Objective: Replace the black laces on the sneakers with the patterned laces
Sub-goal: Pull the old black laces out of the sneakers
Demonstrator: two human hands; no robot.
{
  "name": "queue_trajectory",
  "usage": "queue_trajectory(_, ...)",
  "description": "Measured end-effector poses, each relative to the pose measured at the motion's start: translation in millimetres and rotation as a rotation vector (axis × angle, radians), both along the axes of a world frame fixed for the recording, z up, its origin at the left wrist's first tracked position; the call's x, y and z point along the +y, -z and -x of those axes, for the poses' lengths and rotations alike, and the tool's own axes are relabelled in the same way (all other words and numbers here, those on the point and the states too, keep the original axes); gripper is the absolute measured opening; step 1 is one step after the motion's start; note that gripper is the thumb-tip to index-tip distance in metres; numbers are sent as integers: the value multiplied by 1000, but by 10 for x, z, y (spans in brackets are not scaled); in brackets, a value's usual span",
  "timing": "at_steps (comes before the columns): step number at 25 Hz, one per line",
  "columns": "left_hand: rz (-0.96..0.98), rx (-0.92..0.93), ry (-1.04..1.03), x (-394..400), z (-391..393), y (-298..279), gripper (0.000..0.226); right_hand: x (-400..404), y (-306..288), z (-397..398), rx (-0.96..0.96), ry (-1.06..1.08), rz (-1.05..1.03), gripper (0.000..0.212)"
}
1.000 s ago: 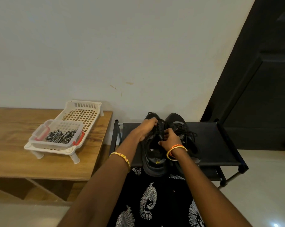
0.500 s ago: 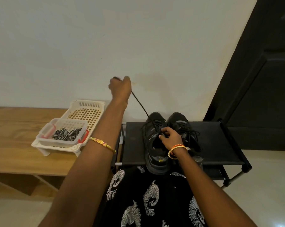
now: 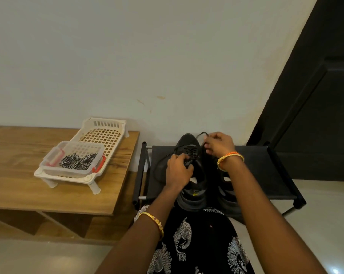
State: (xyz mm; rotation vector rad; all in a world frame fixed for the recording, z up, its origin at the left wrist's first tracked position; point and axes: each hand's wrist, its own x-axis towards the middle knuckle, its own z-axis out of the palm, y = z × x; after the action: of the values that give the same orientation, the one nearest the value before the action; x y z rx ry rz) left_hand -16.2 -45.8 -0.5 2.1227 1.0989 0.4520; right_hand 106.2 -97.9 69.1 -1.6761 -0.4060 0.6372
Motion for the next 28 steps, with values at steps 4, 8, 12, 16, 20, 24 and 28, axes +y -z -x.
queue_trajectory(4, -18, -34, 3, 26, -44, -39, 38, -69, -304, -242, 2, 138, -235, 10)
queue_trajectory(8, -142, -35, 44, -4, -53, -20, 29, -108, 13, -182, -382, -22, 452, 35)
queue_trajectory(12, -194, -29, 27, 15, -66, -46, 23, -153, 355, 205, -545, -91, 439, 36)
queue_trajectory(16, -188, -3, 53, 55, -64, -120, 24, -128, 545, 354, -600, -232, 370, 25)
queue_trajectory(20, -219, 120, 89, 110, -99, -241, 22, -149, 676, 468, -590, -79, 317, 20)
queue_trajectory(24, -320, 323, 211, 222, -210, -413, 16, -128, 670, 520, -520, 9, 318, 19)
queue_trajectory(28, -387, 406, 309, 167, -244, -414, 12, -111, 687, 503, -465, 42, 335, 20)
